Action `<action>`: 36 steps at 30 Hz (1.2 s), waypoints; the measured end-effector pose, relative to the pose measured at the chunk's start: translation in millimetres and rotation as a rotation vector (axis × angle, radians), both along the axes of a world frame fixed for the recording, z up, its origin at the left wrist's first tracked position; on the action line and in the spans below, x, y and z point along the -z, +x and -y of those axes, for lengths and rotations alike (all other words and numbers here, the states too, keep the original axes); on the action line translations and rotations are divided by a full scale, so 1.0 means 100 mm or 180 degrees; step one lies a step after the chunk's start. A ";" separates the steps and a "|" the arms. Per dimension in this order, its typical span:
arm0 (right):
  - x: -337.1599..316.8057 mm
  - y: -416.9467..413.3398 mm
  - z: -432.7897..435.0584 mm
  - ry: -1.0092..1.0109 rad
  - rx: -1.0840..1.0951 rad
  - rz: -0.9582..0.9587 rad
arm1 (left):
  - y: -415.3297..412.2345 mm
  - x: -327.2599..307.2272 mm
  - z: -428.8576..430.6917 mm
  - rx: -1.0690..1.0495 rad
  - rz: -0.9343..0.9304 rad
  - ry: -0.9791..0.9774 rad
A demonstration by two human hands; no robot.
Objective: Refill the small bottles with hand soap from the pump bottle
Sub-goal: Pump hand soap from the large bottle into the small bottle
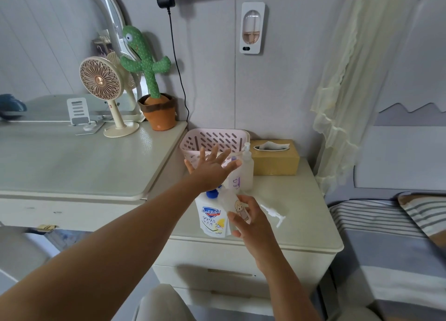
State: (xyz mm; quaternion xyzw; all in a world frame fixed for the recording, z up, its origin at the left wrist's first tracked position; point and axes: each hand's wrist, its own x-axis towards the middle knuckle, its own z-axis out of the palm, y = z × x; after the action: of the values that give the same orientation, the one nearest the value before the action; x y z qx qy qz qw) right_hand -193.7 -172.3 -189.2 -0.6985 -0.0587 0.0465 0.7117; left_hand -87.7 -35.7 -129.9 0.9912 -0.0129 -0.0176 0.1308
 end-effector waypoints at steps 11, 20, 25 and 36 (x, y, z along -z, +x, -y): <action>0.00 -0.04 0.00 -0.0033 0.0008 0.0011 | -0.01 -0.02 0.00 0.0040 -0.0009 0.0047; 0.02 -0.02 -0.01 0.0013 0.0002 -0.0007 | -0.03 0.03 0.00 0.0011 -0.0007 -0.0067; 0.03 -0.03 -0.01 -0.0005 -0.0002 -0.0031 | -0.05 0.03 0.01 0.0002 -0.0070 -0.0020; 0.02 -0.02 0.00 0.0019 0.0010 -0.0001 | -0.05 -0.01 0.01 0.0026 -0.0053 -0.0097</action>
State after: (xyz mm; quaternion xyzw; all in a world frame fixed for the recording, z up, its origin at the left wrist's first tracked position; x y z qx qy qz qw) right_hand -196.1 -172.3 -190.9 -0.6965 -0.0576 0.0453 0.7138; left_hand -92.6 -36.9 -128.9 0.9888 -0.0161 -0.0262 0.1460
